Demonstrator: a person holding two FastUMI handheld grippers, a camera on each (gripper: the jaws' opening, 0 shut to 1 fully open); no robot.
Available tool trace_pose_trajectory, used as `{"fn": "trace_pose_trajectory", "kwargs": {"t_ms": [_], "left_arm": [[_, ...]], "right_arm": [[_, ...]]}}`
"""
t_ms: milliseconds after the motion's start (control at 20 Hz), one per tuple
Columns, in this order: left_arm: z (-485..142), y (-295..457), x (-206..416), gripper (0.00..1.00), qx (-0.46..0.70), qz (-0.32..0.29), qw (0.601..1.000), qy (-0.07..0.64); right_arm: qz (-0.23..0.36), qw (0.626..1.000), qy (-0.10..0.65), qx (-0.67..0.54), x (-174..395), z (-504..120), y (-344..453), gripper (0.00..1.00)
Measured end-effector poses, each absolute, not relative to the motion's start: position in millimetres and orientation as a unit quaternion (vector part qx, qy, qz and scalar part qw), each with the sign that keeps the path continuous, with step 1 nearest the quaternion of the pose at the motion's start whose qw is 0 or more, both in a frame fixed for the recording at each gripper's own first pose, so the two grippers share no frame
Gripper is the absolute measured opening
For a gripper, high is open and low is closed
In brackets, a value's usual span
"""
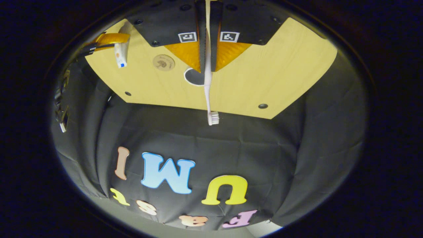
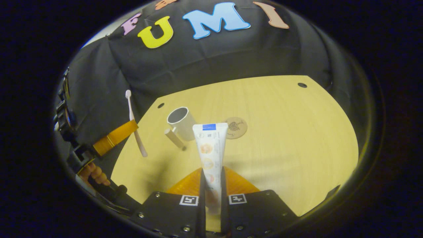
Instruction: Put the toothbrush and toothpaste on the desktop into the cup, then pick up the cup and place it on the coaster on the desktop.
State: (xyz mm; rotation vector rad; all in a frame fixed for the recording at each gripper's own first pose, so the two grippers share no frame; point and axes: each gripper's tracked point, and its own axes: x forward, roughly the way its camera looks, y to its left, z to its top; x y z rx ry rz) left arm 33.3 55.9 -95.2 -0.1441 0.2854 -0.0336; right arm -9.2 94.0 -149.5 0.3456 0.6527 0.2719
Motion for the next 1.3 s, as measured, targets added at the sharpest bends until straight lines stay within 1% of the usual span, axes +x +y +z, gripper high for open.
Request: {"fn": "trace_pose_trajectory", "kwargs": {"t_ms": [200,500,900,1100,1300], "left_arm": [[-69.6,55.5,62.0,0.11,-0.057,-0.028,0.994,0.086],[-48.7,45.2,106.3,0.11,-0.054,-0.06,0.996,0.028],[-71.4,35.3,169.5,0.11,-0.048,-0.074,0.996,0.019],[-87.6,28.6,193.5,0.11,-0.039,-0.079,0.996,0.028],[-114.7,33.4,201.0,0.11,-0.043,-0.074,0.995,0.048]], "right_arm": [[0.12,0.925,0.32,0.164,-10.9,-150.2,88.5,0.18],[0.097,0.924,0.331,0.165,-14.1,-156.3,81.2,0.18],[0.06,0.918,0.347,0.185,-9.7,-165.5,71.3,0.18],[0.055,0.913,0.36,0.186,-6.9,-170.8,74.4,0.18],[0.058,0.909,0.367,0.188,-4.7,-174.8,78.6,0.18]]}}
